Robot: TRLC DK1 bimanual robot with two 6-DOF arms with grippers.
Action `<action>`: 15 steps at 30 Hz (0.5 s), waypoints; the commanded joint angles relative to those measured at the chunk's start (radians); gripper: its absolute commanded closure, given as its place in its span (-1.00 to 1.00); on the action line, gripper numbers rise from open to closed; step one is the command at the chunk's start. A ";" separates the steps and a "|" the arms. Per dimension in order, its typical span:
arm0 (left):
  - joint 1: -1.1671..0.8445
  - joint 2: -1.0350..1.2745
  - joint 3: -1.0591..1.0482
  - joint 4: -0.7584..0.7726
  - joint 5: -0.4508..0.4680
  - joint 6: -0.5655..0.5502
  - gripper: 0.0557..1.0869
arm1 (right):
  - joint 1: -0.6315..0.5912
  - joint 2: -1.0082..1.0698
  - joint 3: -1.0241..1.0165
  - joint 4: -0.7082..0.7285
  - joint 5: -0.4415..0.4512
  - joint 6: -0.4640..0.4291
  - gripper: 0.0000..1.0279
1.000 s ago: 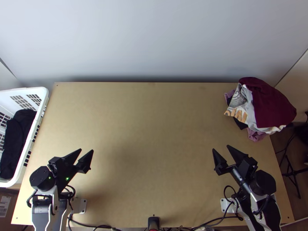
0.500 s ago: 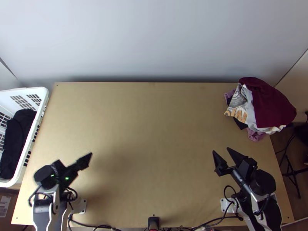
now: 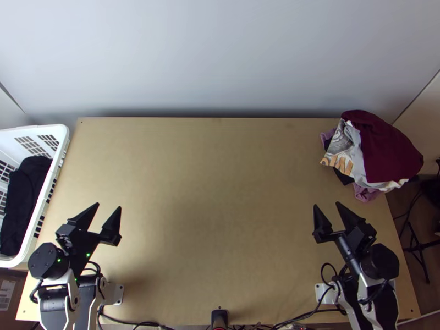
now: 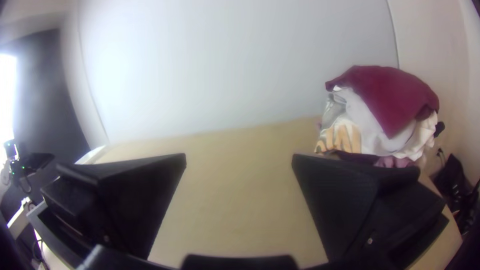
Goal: Fold the t-shirt
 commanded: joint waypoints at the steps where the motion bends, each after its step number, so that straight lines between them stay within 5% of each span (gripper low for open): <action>1: 0.009 0.000 -0.098 0.074 -0.061 0.191 -0.90 | -0.054 0.001 -0.055 0.106 0.012 -0.113 -0.92; 5: 0.015 0.003 -0.099 0.076 -0.068 0.173 -0.90 | -0.077 0.001 -0.127 0.121 0.012 -0.179 -0.92; 15: 0.024 0.003 -0.087 0.002 -0.069 0.190 -0.90 | -0.074 0.002 -0.129 0.095 0.016 -0.163 -0.92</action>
